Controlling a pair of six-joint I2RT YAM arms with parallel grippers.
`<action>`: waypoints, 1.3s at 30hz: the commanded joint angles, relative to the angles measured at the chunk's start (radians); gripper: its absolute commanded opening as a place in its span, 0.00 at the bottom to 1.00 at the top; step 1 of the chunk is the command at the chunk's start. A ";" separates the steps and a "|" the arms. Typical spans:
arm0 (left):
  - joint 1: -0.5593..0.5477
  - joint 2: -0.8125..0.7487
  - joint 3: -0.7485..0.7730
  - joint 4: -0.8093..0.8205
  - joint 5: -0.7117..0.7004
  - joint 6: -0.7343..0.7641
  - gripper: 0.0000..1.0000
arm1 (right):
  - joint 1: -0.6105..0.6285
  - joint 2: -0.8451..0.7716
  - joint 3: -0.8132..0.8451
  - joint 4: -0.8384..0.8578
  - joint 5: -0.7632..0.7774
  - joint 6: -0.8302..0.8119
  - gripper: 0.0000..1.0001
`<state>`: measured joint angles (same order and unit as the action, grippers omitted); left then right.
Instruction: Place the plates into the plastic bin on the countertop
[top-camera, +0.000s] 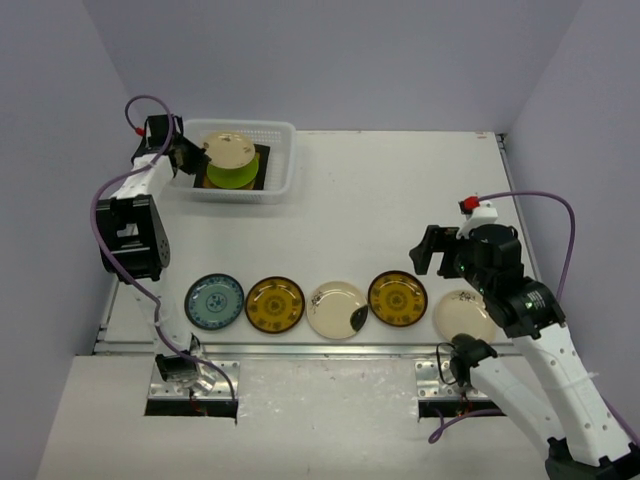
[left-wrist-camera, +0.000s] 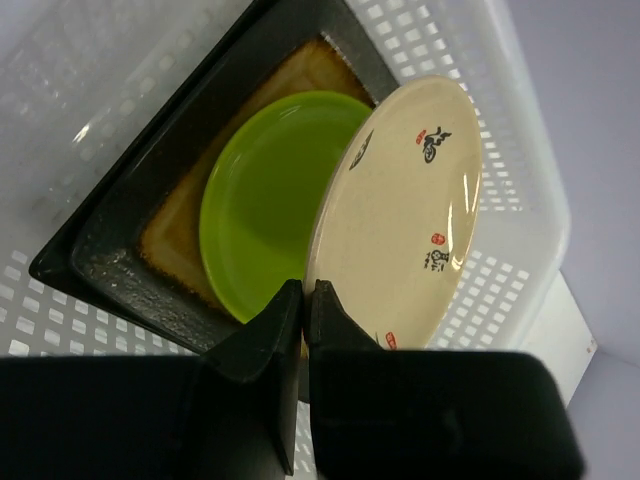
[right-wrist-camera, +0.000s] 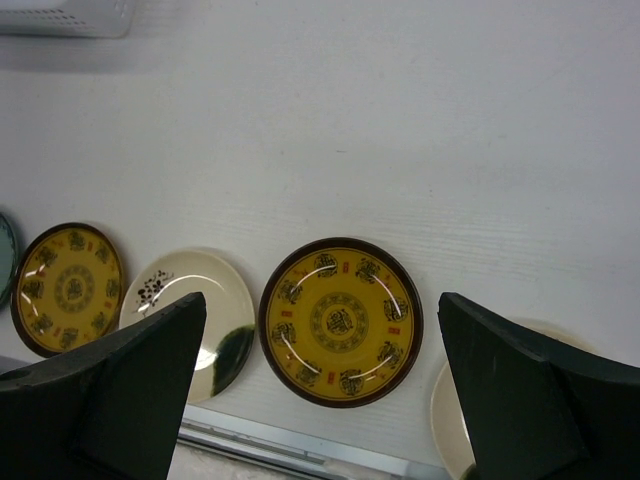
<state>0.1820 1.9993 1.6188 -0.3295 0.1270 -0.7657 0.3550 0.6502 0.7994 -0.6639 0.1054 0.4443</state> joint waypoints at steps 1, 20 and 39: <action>0.001 -0.026 0.003 0.043 0.047 0.008 0.00 | -0.004 0.027 0.000 0.045 -0.033 -0.024 0.99; -0.008 -0.268 -0.083 -0.017 0.104 0.070 1.00 | 0.001 0.552 -0.001 0.339 -0.730 -0.139 0.99; -0.132 -0.973 -0.637 -0.057 0.295 0.330 1.00 | 0.162 1.305 0.413 0.072 -0.677 -0.560 0.67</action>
<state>0.0456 1.0420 1.0029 -0.3278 0.3717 -0.5386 0.5176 1.9246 1.1542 -0.5607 -0.5710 -0.0357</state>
